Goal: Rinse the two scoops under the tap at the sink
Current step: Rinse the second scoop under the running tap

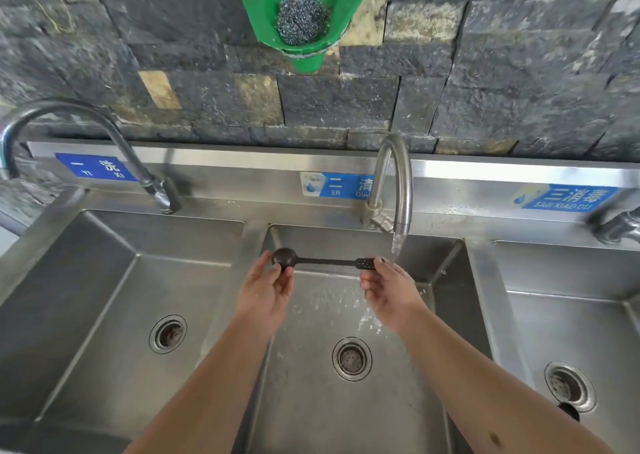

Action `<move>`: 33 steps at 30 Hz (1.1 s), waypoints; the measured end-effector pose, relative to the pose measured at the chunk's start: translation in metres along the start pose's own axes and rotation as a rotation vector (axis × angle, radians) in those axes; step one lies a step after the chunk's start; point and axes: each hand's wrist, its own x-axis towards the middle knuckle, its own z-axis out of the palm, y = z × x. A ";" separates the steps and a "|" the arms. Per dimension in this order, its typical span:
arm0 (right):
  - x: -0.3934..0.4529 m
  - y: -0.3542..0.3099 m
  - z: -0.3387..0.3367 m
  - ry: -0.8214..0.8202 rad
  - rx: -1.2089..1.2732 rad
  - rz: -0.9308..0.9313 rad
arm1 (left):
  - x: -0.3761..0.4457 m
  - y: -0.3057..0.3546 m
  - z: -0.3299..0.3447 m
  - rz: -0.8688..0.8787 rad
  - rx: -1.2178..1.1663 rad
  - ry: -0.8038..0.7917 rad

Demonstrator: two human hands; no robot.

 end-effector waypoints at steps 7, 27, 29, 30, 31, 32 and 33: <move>-0.023 -0.021 -0.052 0.103 0.079 -0.119 | -0.004 -0.043 0.034 -0.112 0.170 -0.119; -0.143 0.004 -0.134 0.443 -0.768 -0.548 | -0.034 -0.183 0.079 -0.385 0.523 -0.287; -0.150 0.012 -0.136 0.469 -1.237 -0.729 | -0.045 -0.199 0.074 -0.436 0.585 -0.282; -0.153 0.015 -0.137 0.433 -1.464 -0.821 | -0.051 -0.206 0.072 -0.476 0.596 -0.301; -0.155 0.018 -0.139 0.383 -1.651 -0.895 | -0.057 -0.212 0.070 -0.514 0.599 -0.319; -0.158 0.020 -0.142 0.348 -1.786 -0.949 | -0.061 -0.218 0.068 -0.544 0.595 -0.330; -0.159 0.021 -0.145 0.329 -1.864 -0.987 | -0.064 -0.222 0.067 -0.564 0.574 -0.330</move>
